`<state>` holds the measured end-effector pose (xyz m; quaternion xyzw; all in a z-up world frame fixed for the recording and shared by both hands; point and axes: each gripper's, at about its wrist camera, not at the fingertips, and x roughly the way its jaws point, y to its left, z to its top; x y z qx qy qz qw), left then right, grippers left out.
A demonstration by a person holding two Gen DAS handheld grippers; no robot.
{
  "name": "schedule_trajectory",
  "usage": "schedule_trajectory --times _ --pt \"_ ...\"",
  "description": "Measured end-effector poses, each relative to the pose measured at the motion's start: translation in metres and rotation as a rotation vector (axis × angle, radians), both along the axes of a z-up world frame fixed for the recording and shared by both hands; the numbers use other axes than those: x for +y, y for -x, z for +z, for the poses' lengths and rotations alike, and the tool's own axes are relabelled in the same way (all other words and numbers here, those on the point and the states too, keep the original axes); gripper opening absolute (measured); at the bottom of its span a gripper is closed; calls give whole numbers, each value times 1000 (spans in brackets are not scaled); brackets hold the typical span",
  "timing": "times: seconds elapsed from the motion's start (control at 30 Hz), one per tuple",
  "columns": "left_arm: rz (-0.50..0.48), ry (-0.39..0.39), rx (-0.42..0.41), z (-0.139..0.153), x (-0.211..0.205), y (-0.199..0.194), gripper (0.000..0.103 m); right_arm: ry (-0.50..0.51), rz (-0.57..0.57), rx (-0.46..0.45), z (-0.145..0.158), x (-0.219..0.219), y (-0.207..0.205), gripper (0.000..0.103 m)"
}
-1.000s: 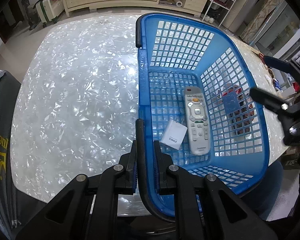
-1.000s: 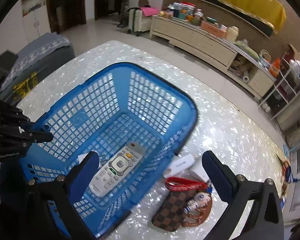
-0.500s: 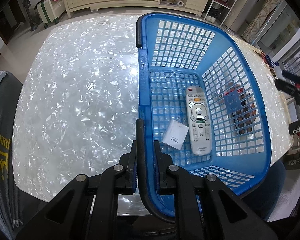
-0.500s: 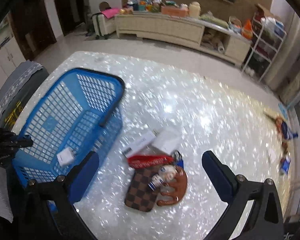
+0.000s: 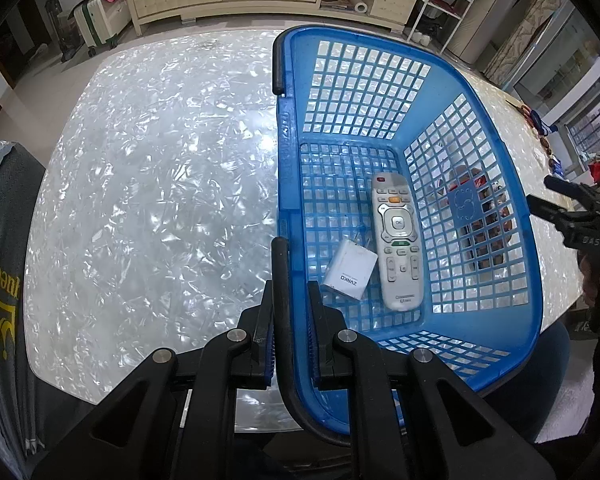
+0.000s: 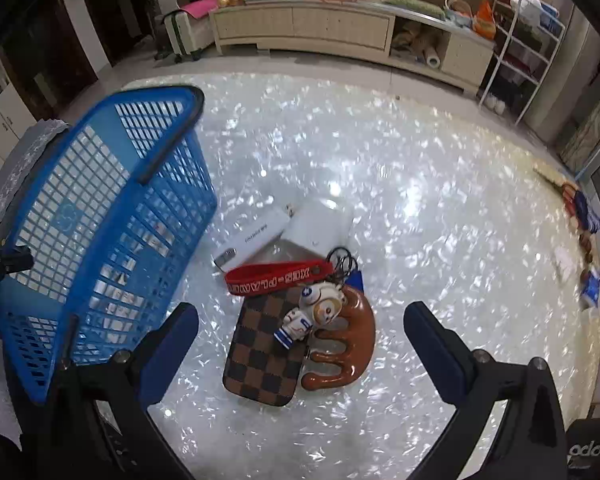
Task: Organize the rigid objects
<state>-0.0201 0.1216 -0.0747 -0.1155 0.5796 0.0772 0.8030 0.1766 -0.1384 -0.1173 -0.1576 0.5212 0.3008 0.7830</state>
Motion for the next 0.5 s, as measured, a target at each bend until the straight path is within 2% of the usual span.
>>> schedule_trajectory --times 0.27,0.4,0.5 --pt "6 7 -5 0 1 0 14 17 -25 52 -29 8 -5 103" --pt "6 10 -8 -1 1 2 14 20 -30 78 -40 12 -7 88" --pt "5 13 -7 -1 1 2 14 18 -46 103 -48 13 -11 85"
